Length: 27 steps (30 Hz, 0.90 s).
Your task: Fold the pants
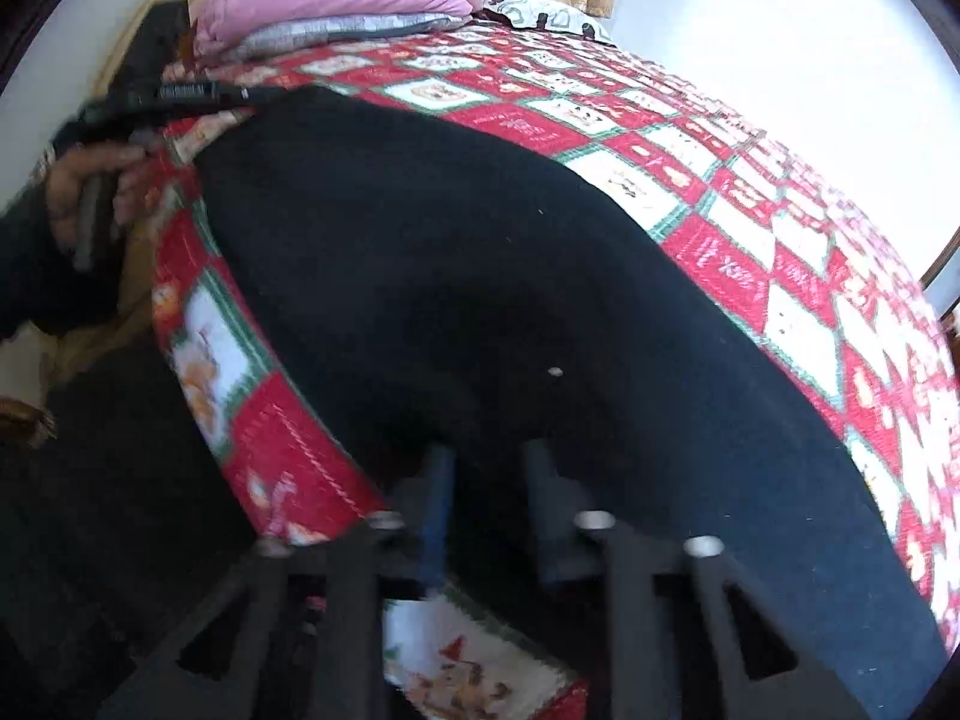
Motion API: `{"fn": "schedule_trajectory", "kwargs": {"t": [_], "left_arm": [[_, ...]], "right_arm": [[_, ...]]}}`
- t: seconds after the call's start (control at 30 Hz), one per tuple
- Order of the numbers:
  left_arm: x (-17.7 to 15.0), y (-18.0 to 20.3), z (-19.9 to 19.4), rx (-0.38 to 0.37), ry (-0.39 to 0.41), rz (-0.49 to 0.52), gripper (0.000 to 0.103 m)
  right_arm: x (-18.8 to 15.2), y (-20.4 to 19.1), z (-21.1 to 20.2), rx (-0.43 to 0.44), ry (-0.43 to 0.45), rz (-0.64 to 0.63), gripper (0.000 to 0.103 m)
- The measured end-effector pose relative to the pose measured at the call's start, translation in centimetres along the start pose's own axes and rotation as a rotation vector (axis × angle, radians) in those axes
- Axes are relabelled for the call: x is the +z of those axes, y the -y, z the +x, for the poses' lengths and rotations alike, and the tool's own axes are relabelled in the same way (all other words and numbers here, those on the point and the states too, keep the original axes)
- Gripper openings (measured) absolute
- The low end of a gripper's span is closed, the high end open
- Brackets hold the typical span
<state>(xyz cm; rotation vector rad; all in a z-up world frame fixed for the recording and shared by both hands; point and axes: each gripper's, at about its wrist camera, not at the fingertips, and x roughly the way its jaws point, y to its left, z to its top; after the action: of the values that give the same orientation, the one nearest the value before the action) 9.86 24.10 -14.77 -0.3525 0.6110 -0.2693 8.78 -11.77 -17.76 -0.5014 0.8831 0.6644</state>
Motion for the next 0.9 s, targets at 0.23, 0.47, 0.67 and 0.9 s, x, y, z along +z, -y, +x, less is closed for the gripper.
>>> {"fn": "schedule_trajectory", "kwargs": {"t": [0.23, 0.47, 0.67, 0.9], "left_arm": [[-0.5, -0.1, 0.3, 0.008, -0.008, -0.002, 0.014], [-0.1, 0.9, -0.7, 0.044, 0.017, 0.043, 0.014], [0.9, 5.1, -1.5, 0.016, 0.055, 0.133, 0.038], [-0.7, 13.3, 0.6, -0.117, -0.025, 0.275, 0.045]], "right_arm": [[-0.6, -1.7, -3.2, -0.006, 0.044, -0.02, 0.003], [-2.2, -1.5, -0.7, -0.016, 0.017, 0.018, 0.01], [-3.1, -0.8, -4.0, -0.021, 0.021, -0.02, 0.032], [-7.0, 8.6, -9.8, -0.119, 0.085, 0.241, 0.032]]}}
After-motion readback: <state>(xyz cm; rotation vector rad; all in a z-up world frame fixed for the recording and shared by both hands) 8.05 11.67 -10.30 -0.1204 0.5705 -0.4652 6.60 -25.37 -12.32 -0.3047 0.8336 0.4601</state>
